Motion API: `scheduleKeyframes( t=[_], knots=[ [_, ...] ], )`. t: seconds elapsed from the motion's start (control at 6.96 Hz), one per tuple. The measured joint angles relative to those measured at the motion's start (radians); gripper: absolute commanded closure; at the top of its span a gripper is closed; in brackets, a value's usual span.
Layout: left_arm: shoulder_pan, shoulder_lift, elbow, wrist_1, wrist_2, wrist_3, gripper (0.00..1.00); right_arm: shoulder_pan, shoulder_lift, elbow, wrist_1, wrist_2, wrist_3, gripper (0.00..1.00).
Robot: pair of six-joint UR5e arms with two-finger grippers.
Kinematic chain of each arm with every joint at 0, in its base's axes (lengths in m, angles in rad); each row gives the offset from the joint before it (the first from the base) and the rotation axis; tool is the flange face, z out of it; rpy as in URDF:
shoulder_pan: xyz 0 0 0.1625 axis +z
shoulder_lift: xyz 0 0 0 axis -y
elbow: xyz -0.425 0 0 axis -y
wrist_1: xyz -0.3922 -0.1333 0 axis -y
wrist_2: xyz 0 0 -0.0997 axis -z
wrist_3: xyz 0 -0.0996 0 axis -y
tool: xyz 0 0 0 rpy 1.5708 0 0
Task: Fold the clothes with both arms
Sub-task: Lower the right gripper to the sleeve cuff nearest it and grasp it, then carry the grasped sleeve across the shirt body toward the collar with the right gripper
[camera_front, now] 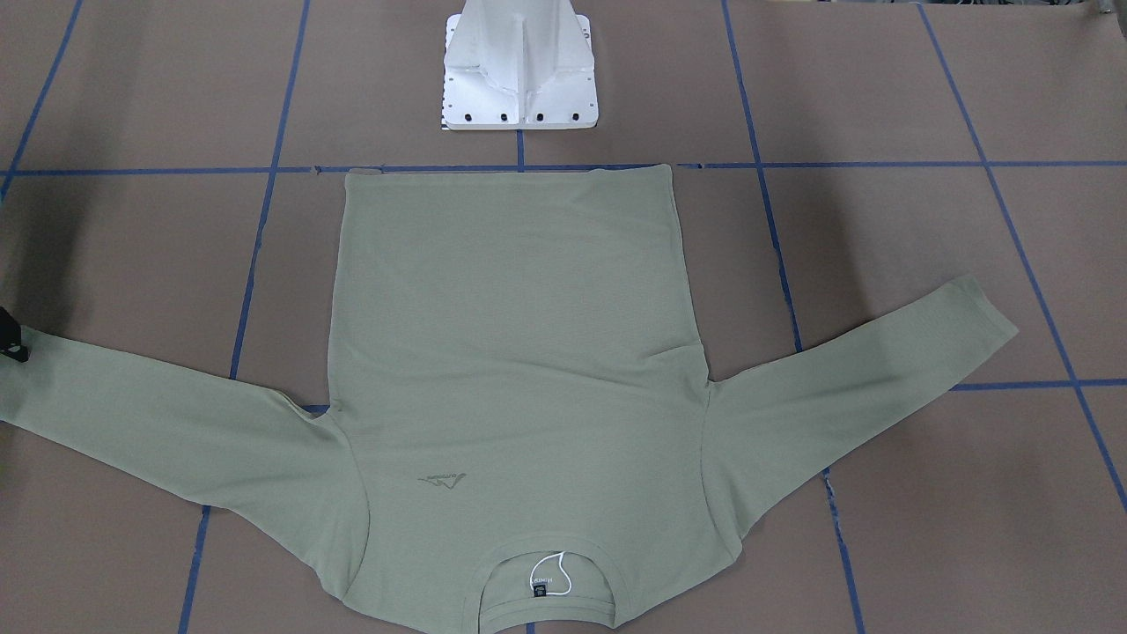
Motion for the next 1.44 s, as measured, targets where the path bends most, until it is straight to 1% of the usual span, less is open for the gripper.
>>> scheduleKeyframes(
  t=[0.14, 0.43, 0.72, 0.86, 1.01, 1.15, 1.29, 1.44],
  knots=[
    [0.000, 0.000, 0.001, 0.000, 0.000, 0.000, 0.00, 0.001, 0.001, 0.007, 0.000, 0.005, 0.000, 1.00],
    [0.000, 0.000, 0.002, -0.001, 0.000, 0.000, 0.01, 0.010, -0.007, 0.039, 0.000, 0.020, 0.004, 1.00],
    [0.000, 0.002, 0.003, -0.001, 0.000, 0.000, 0.01, 0.044, -0.020, 0.095, -0.002, 0.100, 0.013, 1.00],
    [0.000, 0.002, 0.003, -0.002, -0.003, -0.001, 0.01, 0.053, -0.009, 0.130, -0.006, 0.138, 0.016, 1.00],
    [0.000, 0.002, 0.002, -0.002, -0.006, -0.001, 0.01, 0.056, 0.018, 0.165, -0.009, 0.160, 0.035, 1.00],
    [0.000, 0.003, 0.001, -0.003, -0.007, -0.002, 0.01, 0.050, 0.076, 0.189, -0.012, 0.176, 0.094, 1.00],
    [0.000, 0.003, 0.001, -0.003, -0.008, -0.002, 0.01, 0.033, 0.152, 0.196, -0.014, 0.184, 0.176, 1.00],
    [0.000, 0.002, 0.001, -0.003, -0.009, -0.004, 0.01, -0.006, 0.251, 0.195, -0.016, 0.185, 0.289, 1.00]
  ],
)
